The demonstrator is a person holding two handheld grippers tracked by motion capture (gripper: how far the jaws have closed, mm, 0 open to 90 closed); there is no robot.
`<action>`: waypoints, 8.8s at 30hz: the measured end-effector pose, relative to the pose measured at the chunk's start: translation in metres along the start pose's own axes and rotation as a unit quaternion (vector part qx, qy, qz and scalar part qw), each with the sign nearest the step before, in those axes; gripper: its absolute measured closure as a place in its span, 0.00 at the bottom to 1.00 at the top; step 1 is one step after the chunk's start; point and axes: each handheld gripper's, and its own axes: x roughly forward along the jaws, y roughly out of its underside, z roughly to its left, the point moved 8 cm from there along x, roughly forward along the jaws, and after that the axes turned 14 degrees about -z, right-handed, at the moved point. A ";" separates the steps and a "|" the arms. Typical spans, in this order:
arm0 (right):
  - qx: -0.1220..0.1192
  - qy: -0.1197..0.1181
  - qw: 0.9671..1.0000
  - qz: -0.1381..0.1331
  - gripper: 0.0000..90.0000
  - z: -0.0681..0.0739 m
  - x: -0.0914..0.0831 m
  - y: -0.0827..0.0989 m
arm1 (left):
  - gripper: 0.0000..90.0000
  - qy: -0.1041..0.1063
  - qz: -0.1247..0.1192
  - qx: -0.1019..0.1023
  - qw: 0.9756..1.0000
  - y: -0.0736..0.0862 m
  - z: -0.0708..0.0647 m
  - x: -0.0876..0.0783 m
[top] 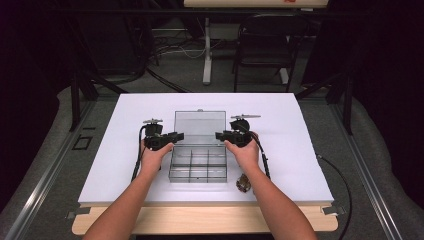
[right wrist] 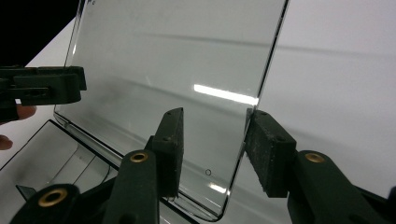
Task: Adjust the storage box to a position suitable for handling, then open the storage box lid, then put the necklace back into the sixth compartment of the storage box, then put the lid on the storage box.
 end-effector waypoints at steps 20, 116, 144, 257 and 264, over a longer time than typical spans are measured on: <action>0.021 0.004 1.000 0.014 0.57 0.001 0.004 0.004 | 0.62 0.005 0.016 -0.025 1.000 0.003 0.002 0.003; 0.115 0.020 0.990 0.083 0.45 -0.006 0.014 0.019 | 0.43 -0.006 0.057 -0.077 0.995 0.016 0.008 0.016; 0.076 0.032 0.995 0.063 0.44 -0.008 0.005 0.010 | 0.47 -0.027 0.061 -0.068 0.995 0.013 0.008 0.009; -0.030 -0.022 0.995 0.096 0.88 -0.026 -0.141 0.085 | 0.50 -0.035 0.001 0.045 0.998 0.010 -0.003 -0.087; -0.041 -0.027 0.994 0.099 0.99 -0.023 -0.140 0.085 | 0.50 -0.038 -0.002 0.046 0.998 0.009 -0.003 -0.087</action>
